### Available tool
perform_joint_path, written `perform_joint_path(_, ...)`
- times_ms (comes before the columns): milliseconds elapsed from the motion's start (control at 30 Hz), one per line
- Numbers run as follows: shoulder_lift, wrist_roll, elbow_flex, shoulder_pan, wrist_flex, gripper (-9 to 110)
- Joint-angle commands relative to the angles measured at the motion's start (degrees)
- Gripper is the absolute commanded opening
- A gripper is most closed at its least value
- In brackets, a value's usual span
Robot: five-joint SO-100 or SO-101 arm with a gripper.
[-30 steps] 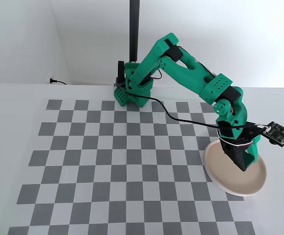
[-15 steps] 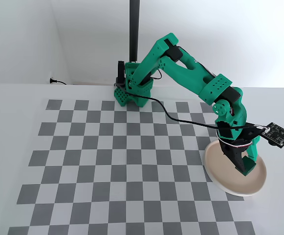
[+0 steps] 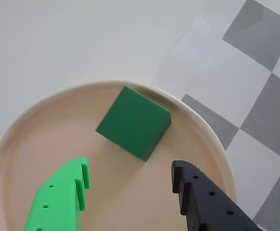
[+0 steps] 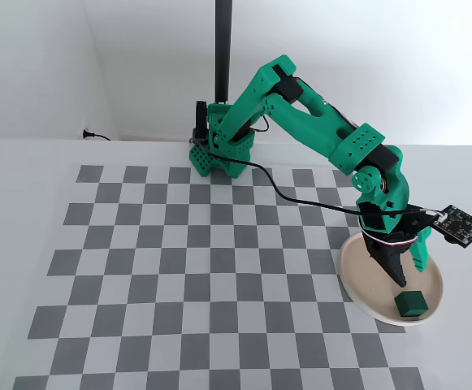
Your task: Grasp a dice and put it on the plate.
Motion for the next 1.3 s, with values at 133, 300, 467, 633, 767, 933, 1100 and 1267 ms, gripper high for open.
perform_joint_path(133, 14.7, -0.6, -5.6, 0.3, 8.7, 10)
perform_joint_path(300, 25.5, -1.1, -3.9, -0.2, 18.0, 6)
perform_joint_path(467, 38.6, -2.0, 6.7, -0.4, 17.0, -4)
perform_joint_path(633, 51.9, -1.5, 16.7, 0.4, 16.5, -4)
perform_joint_path(767, 58.4, 0.2, 18.0, 2.1, 22.4, -4)
perform_joint_path(933, 73.2, 0.7, 30.2, 5.7, 22.1, -4)
perform_joint_path(1100, 86.3, 3.3, 40.4, 10.6, 22.5, -4)
perform_joint_path(1267, 100.0, 5.9, 52.6, 16.6, 20.9, -4)
